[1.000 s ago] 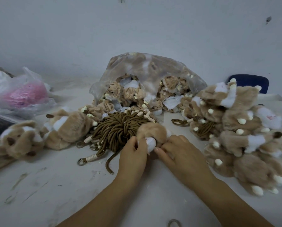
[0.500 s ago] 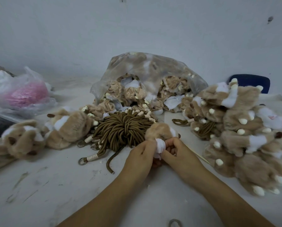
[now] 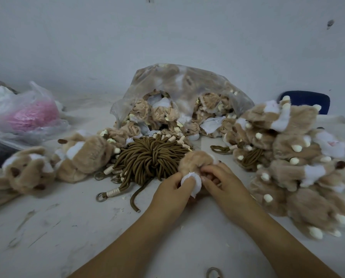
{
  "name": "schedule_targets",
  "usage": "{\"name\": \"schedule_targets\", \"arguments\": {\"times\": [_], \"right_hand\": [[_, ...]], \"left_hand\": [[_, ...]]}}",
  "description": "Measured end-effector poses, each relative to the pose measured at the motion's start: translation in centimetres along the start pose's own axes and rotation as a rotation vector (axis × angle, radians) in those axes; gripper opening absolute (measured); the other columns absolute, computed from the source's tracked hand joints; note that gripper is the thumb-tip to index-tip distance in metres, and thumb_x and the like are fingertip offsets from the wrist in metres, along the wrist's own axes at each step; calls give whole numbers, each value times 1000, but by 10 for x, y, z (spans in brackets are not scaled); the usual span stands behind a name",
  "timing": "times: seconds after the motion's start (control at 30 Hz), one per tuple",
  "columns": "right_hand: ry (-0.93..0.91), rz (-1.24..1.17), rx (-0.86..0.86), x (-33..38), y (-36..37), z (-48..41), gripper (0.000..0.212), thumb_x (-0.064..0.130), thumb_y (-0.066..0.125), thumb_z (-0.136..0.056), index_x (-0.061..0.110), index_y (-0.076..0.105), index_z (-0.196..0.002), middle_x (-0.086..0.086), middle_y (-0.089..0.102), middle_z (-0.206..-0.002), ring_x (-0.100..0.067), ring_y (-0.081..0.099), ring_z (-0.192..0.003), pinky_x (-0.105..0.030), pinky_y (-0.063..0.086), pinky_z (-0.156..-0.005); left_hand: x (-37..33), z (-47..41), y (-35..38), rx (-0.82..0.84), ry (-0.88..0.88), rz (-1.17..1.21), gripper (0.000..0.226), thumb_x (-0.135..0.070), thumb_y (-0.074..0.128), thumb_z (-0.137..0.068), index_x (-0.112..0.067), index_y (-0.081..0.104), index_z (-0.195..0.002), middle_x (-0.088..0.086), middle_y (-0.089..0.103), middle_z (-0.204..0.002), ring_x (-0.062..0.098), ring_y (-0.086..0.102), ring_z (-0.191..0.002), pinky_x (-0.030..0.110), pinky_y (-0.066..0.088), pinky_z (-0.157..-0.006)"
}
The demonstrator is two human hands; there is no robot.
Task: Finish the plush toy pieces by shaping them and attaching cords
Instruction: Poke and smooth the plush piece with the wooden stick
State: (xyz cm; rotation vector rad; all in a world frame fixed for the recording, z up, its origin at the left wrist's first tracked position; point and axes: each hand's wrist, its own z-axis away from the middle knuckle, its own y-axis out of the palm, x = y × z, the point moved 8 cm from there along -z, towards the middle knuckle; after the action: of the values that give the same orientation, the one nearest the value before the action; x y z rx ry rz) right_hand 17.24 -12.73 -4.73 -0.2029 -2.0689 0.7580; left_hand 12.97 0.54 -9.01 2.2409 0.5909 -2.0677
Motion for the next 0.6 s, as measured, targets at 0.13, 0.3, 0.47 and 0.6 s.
{"name": "schedule_targets", "arguments": {"times": [0.13,0.3,0.47,0.6], "right_hand": [[-32,153,-14,0,-4,-3,7,28,59,-87,30,56,-82,13,47,-85,2,49,-73,-10,39,-64],[26,21,-17,-8,-3,-1,10,20,61,-85,20,56,-77,8,46,-82,0,43,-63,-14,40,-61],[24,-66,20,-4,-4,-1,11,12,61,-86,17,56,-77,2,46,-84,-1,39,-64,-12,38,-63],[-55,-32,81,12,1,5,9,24,58,-83,19,54,-76,10,46,-82,-3,41,-66,-23,40,-60]], "left_hand": [[1,-2,3,31,50,-114,38,-52,53,-89,-16,62,-80,-7,57,-69,2,50,-62,24,40,-59],[1,-2,4,33,80,-152,29,-51,54,-92,-28,61,-77,-16,61,-67,-5,52,-60,11,37,-51],[-1,-2,0,-9,59,-142,33,-56,50,-86,-26,58,-75,-9,61,-67,-2,51,-58,19,39,-55],[2,-5,-6,-74,54,-166,32,-40,52,-95,-11,56,-81,2,56,-72,10,51,-66,28,39,-59]]}}
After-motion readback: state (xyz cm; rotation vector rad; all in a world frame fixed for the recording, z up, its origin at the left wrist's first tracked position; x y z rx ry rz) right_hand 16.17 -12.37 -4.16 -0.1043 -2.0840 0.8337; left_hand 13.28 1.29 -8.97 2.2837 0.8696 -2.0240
